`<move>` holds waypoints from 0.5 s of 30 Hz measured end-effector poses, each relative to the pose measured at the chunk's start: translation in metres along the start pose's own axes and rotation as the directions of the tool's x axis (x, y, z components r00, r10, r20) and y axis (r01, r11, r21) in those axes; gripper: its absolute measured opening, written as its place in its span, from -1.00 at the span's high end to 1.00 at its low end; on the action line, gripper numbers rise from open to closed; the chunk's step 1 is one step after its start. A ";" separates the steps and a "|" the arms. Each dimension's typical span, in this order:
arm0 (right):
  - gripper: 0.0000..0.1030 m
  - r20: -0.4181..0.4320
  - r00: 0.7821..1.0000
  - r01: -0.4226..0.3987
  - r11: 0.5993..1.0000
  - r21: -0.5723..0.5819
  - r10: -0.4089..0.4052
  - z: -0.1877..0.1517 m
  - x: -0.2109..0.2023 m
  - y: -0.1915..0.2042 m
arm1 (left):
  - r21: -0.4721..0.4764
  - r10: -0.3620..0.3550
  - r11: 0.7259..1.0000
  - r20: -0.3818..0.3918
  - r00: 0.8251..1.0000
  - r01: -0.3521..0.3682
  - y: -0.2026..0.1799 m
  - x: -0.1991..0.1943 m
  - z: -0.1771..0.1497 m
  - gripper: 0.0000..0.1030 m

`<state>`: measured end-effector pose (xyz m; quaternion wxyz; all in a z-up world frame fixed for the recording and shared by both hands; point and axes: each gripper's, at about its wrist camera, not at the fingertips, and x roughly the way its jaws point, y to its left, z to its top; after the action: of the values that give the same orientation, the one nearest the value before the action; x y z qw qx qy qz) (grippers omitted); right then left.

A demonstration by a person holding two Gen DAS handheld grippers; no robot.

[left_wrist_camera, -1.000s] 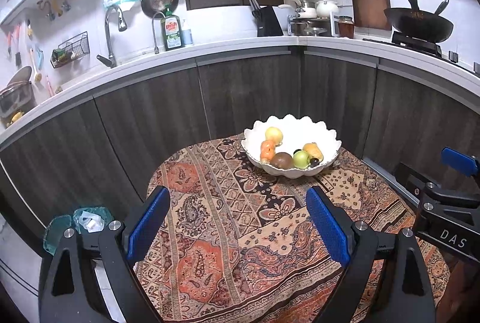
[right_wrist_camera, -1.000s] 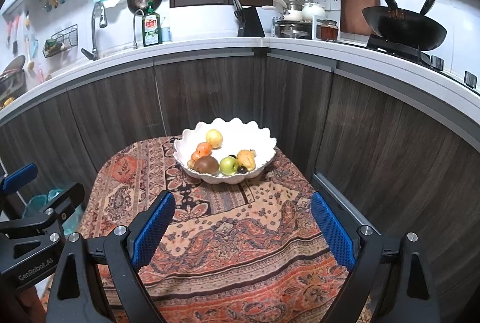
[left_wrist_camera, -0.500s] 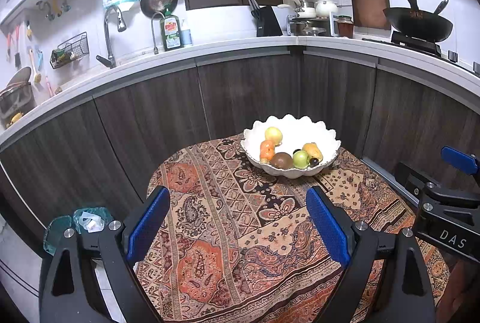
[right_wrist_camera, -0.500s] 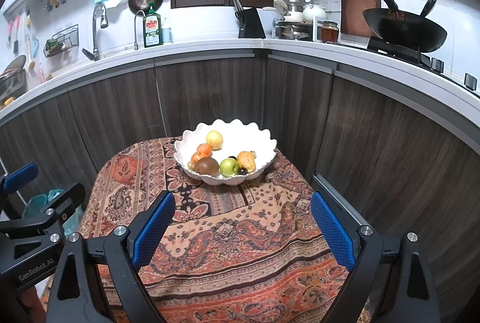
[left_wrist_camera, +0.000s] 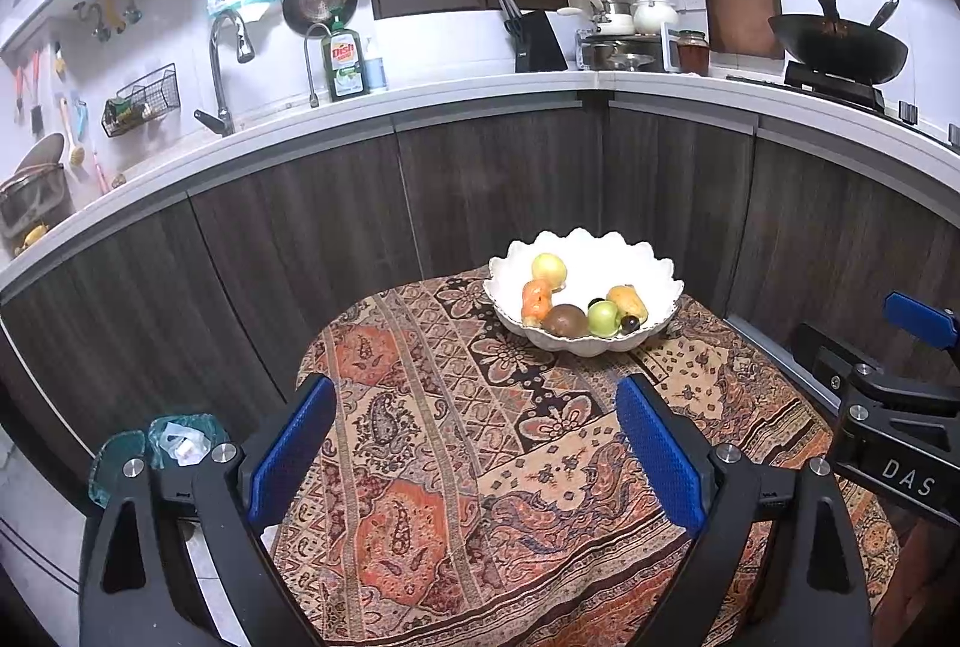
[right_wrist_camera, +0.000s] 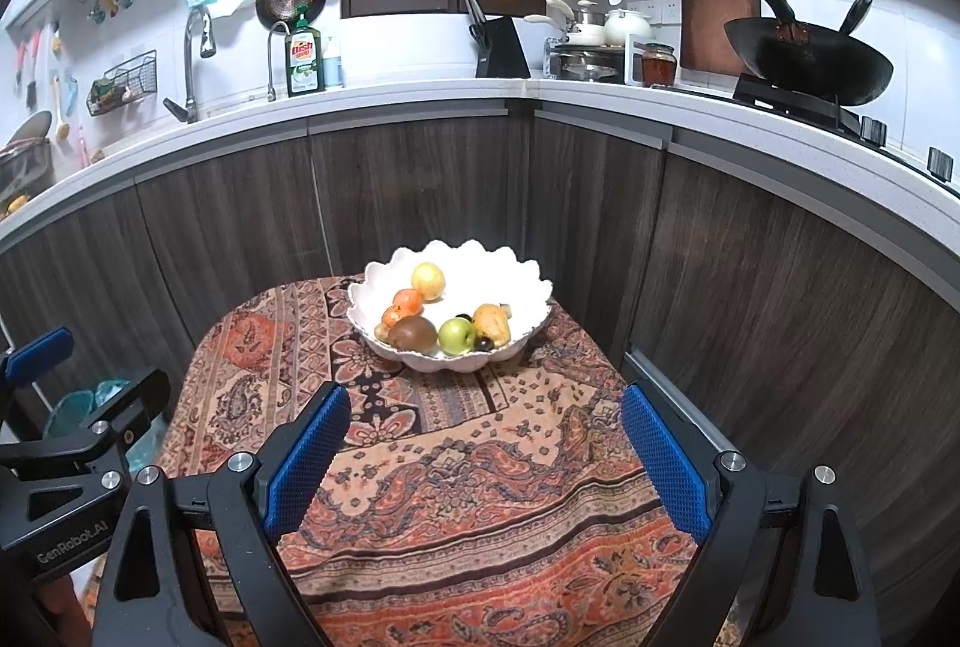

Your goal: Organize fruits

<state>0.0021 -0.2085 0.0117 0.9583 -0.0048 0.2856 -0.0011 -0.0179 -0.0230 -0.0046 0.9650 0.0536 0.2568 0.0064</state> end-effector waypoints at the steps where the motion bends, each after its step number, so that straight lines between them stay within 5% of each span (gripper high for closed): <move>1: -0.80 0.000 1.000 0.000 1.000 0.001 0.000 0.000 0.000 0.000 | 0.000 0.000 1.000 0.000 1.000 0.000 0.000 0.000 0.000 -0.86; 15: -0.80 -0.001 1.000 0.000 1.000 0.001 0.000 0.001 0.000 0.000 | -0.007 -0.017 1.000 -0.015 1.000 0.017 0.002 0.002 -0.001 -0.88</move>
<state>0.0022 -0.2086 0.0125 0.9582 -0.0042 0.2860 -0.0011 -0.0166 -0.0213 -0.0064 0.9632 0.0479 0.2646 -0.0003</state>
